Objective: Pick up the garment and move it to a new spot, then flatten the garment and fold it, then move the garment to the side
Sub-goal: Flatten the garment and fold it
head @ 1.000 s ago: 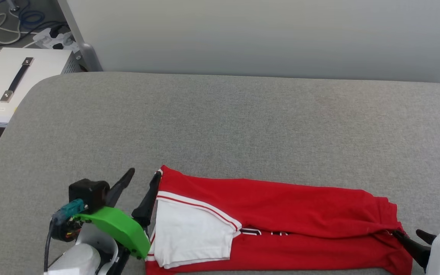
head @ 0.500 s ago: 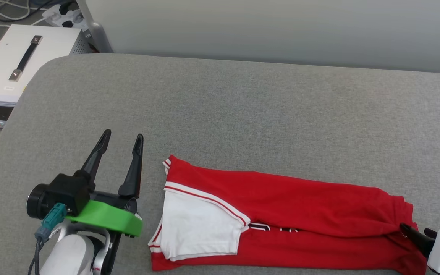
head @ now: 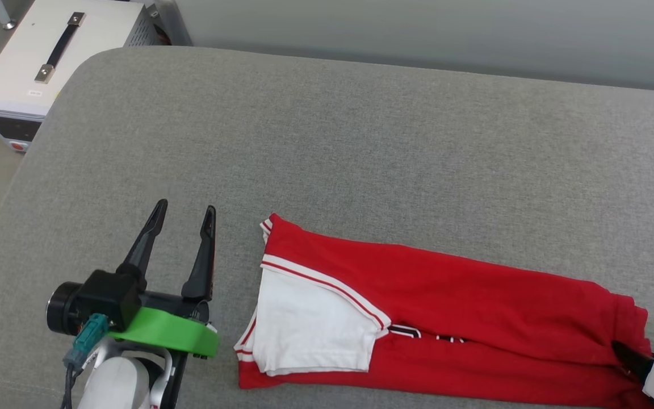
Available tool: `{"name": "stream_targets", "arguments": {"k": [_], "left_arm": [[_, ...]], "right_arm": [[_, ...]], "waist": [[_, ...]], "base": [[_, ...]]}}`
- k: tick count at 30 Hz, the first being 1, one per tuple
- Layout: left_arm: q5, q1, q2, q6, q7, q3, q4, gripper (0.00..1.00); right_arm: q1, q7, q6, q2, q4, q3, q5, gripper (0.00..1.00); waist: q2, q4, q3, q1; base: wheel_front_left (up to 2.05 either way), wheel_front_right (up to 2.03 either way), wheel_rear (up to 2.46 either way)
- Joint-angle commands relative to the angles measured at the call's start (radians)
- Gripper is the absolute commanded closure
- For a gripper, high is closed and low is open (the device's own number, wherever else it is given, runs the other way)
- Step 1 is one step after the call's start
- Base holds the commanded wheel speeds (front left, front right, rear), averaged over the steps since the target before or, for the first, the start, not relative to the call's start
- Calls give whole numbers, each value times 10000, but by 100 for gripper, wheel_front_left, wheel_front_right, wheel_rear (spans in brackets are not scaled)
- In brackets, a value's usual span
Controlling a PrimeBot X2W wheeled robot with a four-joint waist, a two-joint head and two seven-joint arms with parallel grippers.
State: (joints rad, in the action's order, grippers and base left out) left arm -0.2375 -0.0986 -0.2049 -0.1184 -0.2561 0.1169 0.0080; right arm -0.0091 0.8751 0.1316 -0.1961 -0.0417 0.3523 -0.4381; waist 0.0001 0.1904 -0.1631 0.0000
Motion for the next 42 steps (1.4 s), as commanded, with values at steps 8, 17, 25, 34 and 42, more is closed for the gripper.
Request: {"name": "stream_targets", "arguments": {"k": [8,17,25,34,42], "left_arm": [[146,77,288,-117,-56,-162,110,0],[-63,52,115,-121,-56,16,209,0],[-137,56,31,-122,-57,54,282,0],[-200,182,-24,-122,-57,44,367,0],[-246,176,-9,-122,-57,4,389,0]], "right_arm": [[-159,-17,-9,300,-856,-175,-149,0],[-229,-266,-9,568,-1424,-1378,-1024,0],[-337,-805,-9,376,-1895,-1809,-1244,100],[-336,-2090,-9,-268,-2179,-1553,-1279,100],[-337,-2839,-9,-1428,-2583,-848,-601,100]], "waist": [[-1,165,-163,0],[-1,16,1,0],[-1,-68,56,0],[-1,-144,346,0],[-1,-326,534,0]], "base": [[0,0,0],[0,0,0],[0,0,0],[0,0,0],[0,0,0]]}}
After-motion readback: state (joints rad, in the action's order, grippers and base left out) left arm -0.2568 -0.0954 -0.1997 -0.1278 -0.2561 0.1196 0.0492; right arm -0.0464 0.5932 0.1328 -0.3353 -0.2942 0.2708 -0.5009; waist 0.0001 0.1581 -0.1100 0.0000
